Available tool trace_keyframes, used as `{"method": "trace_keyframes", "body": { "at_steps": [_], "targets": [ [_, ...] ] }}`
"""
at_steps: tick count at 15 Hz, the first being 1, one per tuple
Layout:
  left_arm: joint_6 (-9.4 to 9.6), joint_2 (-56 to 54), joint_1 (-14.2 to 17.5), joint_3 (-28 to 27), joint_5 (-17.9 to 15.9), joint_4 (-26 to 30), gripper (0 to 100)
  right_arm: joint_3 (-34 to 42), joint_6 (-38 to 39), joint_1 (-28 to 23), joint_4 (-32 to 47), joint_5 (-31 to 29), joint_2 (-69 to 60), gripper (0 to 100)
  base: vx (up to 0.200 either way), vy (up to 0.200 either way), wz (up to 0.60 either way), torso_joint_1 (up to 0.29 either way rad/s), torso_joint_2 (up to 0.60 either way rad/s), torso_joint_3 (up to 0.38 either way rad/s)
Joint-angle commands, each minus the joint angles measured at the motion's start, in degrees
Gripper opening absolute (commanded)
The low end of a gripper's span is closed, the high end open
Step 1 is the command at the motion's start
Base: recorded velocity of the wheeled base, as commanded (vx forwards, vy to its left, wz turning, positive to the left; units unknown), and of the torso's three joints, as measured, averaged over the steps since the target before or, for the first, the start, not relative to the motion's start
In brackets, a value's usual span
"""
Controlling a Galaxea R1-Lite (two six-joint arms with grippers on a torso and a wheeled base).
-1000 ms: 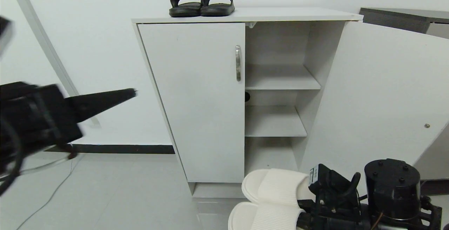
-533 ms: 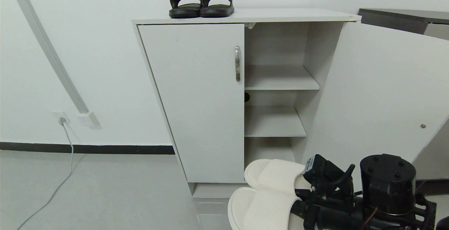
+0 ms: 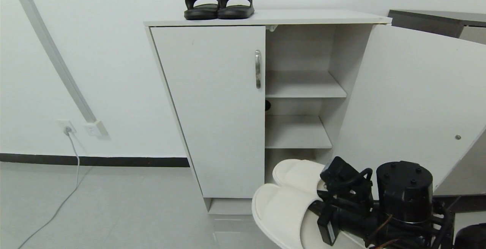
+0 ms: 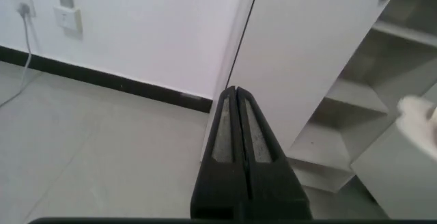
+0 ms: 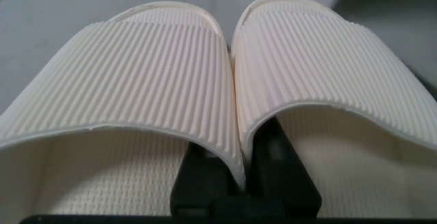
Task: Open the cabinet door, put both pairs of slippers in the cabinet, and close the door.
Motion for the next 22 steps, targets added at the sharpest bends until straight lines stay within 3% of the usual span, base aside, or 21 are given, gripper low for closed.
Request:
{"method": "trace_keyframes", "body": {
  "at_steps": [1, 2, 4, 5, 7, 10, 13, 17, 22],
  "targets": [
    [-0.12, -0.68, 0.08, 5.06, -1.13, -4.53, 0, -3.28, 0.30, 0.90, 0.03, -4.21, 2.50, 0, 0.000, 0.000, 0.00, 0.000, 0.00, 0.000],
    [0.76, -0.68, 0.08, 5.06, -2.09, -4.62, 0, -5.03, 1.61, 1.61, 0.03, -7.72, 4.44, 0, 0.000, 0.000, 0.00, 0.000, 0.00, 0.000],
    [6.03, -0.59, 0.08, 5.41, -6.14, -4.79, 0, -12.33, 6.36, 3.19, -0.33, -20.20, 10.59, 0, 0.000, 0.000, 0.00, 0.000, 0.00, 0.000],
    [7.18, -0.68, 0.08, 5.32, -6.31, -4.71, 0, -15.67, 8.03, 3.37, -0.33, -25.04, 13.31, 0, 0.000, 0.000, 0.00, 0.000, 0.00, 0.000],
    [12.80, -0.59, 0.08, 5.41, -2.27, -2.07, 0, -21.91, 10.49, 3.01, -0.24, -32.07, 18.06, 0, 0.000, 0.000, 0.00, 0.000, 0.00, 0.000],
    [11.57, -0.59, 0.08, 5.50, -3.94, -2.51, 0, -27.09, 11.63, 2.05, -0.24, -38.48, 22.19, 0, 0.000, 0.000, 0.00, 0.000, 0.00, 0.000],
    [8.32, -0.59, 0.08, 5.50, -3.85, -2.60, 0, -30.08, 11.90, 1.17, -0.24, -40.95, 23.68, 0, 0.000, 0.000, 0.00, 0.000, 0.00, 0.000],
    [8.41, -0.59, 0.08, 5.50, -3.76, -2.60, 0, -30.43, 11.99, 0.20, -1.03, -43.05, 24.56, 0, 0.000, 0.000, 0.00, 0.000, 0.00, 0.000],
    [8.32, -0.59, 0.08, 5.50, -3.76, -2.60, 0, -30.43, 13.04, 0.11, -0.94, -43.05, 25.09, 0, 0.000, -0.200, 0.00, 0.003, 0.00, 0.000]
  ]
}}
